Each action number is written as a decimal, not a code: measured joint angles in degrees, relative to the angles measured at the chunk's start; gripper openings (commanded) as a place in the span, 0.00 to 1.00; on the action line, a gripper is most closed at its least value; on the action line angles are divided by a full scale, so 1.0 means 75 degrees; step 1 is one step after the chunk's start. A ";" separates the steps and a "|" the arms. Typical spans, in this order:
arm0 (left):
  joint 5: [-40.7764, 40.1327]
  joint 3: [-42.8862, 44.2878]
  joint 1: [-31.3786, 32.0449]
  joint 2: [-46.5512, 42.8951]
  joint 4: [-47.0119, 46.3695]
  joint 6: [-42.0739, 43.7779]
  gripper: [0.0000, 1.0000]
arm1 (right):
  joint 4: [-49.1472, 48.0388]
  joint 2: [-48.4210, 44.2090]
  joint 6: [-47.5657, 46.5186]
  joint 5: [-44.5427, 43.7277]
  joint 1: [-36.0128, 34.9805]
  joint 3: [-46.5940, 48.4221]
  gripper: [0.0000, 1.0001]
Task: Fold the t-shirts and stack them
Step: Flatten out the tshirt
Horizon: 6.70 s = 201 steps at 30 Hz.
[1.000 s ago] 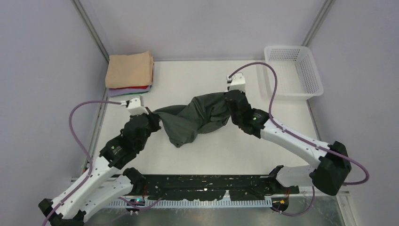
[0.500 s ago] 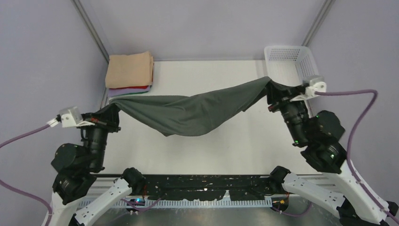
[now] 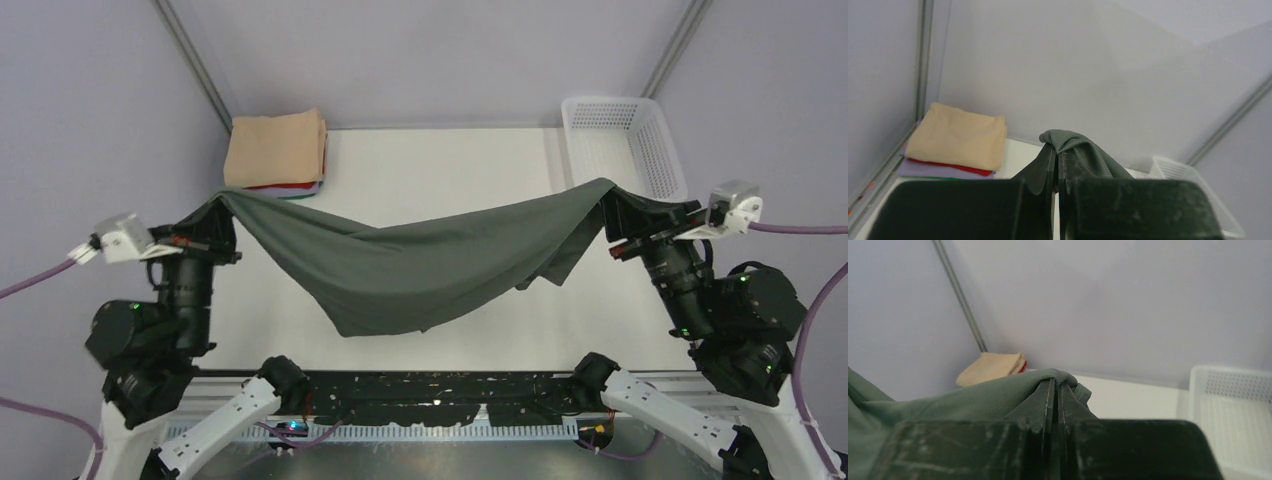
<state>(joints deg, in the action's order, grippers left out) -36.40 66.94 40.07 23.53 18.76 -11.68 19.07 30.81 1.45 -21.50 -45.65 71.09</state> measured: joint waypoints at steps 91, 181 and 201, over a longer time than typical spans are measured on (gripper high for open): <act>0.4199 -0.5703 -0.0673 0.2081 0.2171 -0.4013 0.00 | 0.2226 0.4619 0.4307 0.2052 0.2871 -0.4945 0.58; 0.1000 -0.0373 -0.2524 0.4596 0.0947 -0.1454 0.03 | 0.0600 0.3147 0.1644 -0.1119 0.3191 -0.0595 0.09; 0.4916 0.0886 -0.4004 0.9897 0.0303 -0.2387 1.00 | -0.0475 0.8886 0.2139 0.0268 0.3611 -0.0163 0.95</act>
<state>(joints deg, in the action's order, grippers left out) 0.47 73.58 10.04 97.76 21.04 -29.58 15.51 97.45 17.50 -19.49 -18.57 69.87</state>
